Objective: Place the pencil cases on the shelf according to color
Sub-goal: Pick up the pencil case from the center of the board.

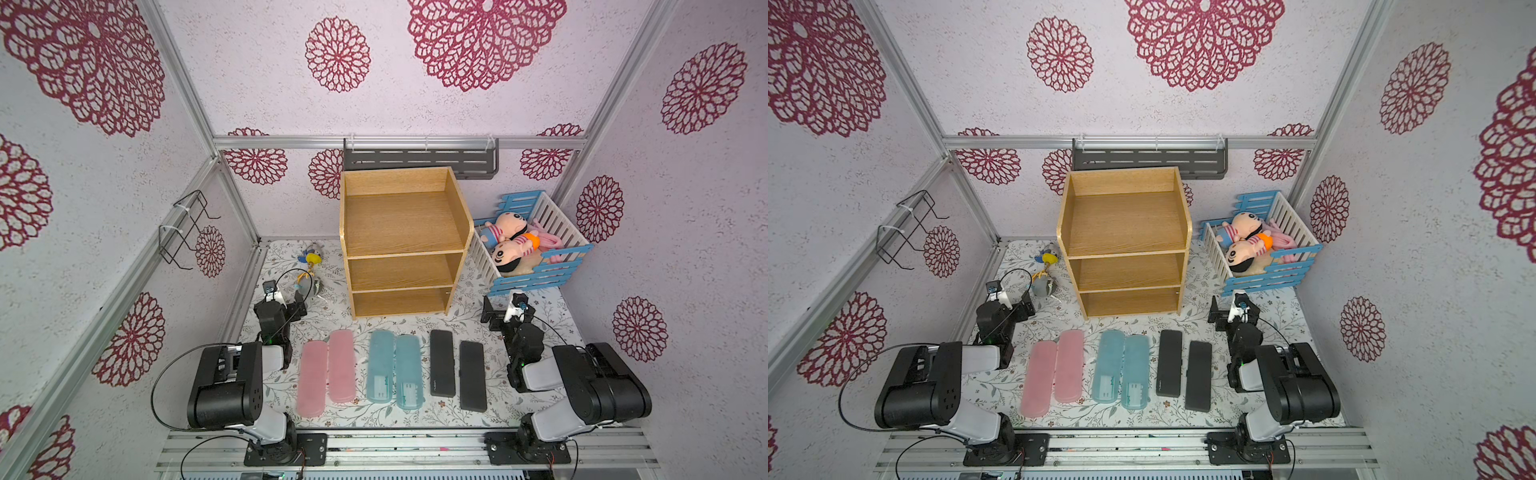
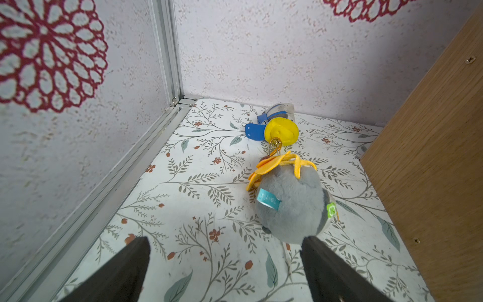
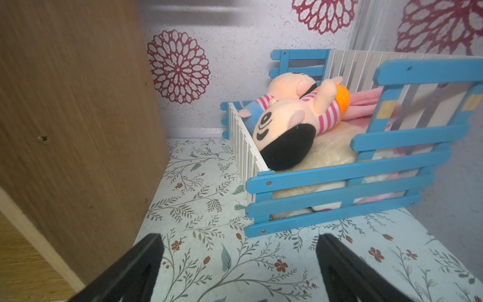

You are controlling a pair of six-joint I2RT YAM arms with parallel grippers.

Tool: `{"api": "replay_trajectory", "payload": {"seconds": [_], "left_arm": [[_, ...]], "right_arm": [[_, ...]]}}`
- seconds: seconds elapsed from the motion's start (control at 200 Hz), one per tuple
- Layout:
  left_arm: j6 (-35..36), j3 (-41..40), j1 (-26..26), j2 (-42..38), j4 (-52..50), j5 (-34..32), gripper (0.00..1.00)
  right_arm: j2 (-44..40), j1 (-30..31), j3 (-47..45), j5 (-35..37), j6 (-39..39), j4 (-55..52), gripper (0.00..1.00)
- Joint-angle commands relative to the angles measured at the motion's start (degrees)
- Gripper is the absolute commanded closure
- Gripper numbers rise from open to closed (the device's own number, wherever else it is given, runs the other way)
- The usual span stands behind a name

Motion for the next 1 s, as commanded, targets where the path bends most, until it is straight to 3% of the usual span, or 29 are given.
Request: {"api": "replay_trajectory", "payload": {"seconds": [0.0, 0.27, 0.35, 0.45, 0.545, 0.705, 0.855, 0.996], "left_arm": [[0.0, 1.1, 0.4, 0.1, 0.2, 0.0, 0.03], [0.0, 0.8, 0.3, 0.0, 0.5, -0.1, 0.03], [-1.7, 1.0, 0.2, -2.5, -1.1, -4.9, 0.03], [-4.3, 3.1, 0.0, -11.1, -13.2, -10.4, 0.03], [-7.2, 5.2, 0.0, -16.9, -20.9, -13.2, 0.03], [-24.8, 17.3, 0.1, -21.1, -51.3, -22.6, 0.03], [-31.8, 26.2, -0.9, -19.9, -69.0, -17.7, 0.03], [-36.4, 26.5, -2.2, -21.4, -75.1, -10.4, 0.03]], "right_arm": [[-0.5, -0.1, 1.4, -0.6, 0.1, 1.3, 0.01], [-0.7, 0.0, 1.3, 0.2, 0.2, 1.3, 0.01], [-4.3, 0.2, 3.0, 4.8, 1.7, -5.4, 0.01], [-12.6, 0.2, 9.8, 9.3, 5.0, -24.7, 0.01], [-17.3, 0.4, 12.9, 10.7, 7.4, -35.1, 0.01], [-27.5, 0.6, 15.5, 8.7, 16.4, -52.7, 0.01], [-31.5, 1.8, 21.1, 3.3, 21.9, -72.9, 0.01], [-33.2, 6.3, 23.6, 0.3, 25.9, -85.6, 0.01]]}}
